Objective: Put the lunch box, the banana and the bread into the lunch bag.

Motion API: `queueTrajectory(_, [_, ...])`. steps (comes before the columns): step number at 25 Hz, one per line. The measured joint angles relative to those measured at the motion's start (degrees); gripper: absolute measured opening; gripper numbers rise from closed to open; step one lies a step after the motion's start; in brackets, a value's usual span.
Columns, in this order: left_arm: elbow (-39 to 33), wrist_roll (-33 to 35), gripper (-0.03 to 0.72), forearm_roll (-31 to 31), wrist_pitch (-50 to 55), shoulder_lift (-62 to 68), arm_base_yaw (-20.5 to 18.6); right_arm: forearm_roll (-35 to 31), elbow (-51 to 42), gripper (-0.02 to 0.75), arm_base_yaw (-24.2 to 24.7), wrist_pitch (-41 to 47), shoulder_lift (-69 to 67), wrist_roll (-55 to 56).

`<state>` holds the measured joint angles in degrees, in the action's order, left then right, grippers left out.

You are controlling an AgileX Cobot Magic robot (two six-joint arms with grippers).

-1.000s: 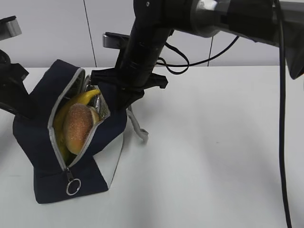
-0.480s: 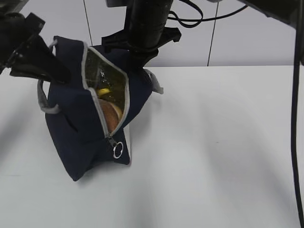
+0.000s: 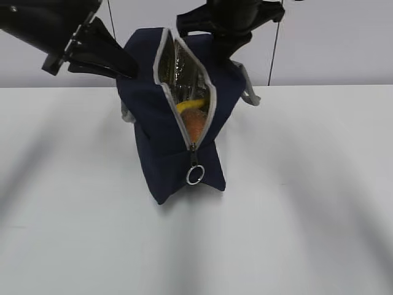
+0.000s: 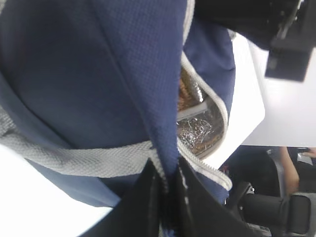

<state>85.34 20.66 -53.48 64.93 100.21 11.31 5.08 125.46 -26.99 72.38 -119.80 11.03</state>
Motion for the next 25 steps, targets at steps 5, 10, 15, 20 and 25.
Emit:
queueTrajectory(5, [1.17, 0.40, 0.029, -1.74, -2.53, 4.38, 2.89, 0.38, -1.71, 0.001, 2.17, 0.41, 0.50, 0.00])
queueTrajectory(10, [1.60, 0.97, 0.034, -3.18, -3.87, 7.47, 4.78, 0.38, -1.94, 0.001, 2.17, 0.41, 0.50, 0.00])
queueTrajectory(15, [1.60, 1.01, 0.040, -4.16, -5.69, 8.45, 5.14, -0.65, -1.94, 0.001, 2.17, 0.41, 0.05, 0.00])
queueTrajectory(20, [1.60, 1.01, 0.046, -5.63, -6.50, 8.56, 5.21, -2.59, -1.94, 0.041, 2.17, 0.09, -0.42, -0.10])
queueTrajectory(25, [1.60, 1.01, 0.054, -5.86, -6.63, 8.89, 5.26, -4.14, -1.94, 0.204, 2.17, -0.26, -0.76, -0.10])
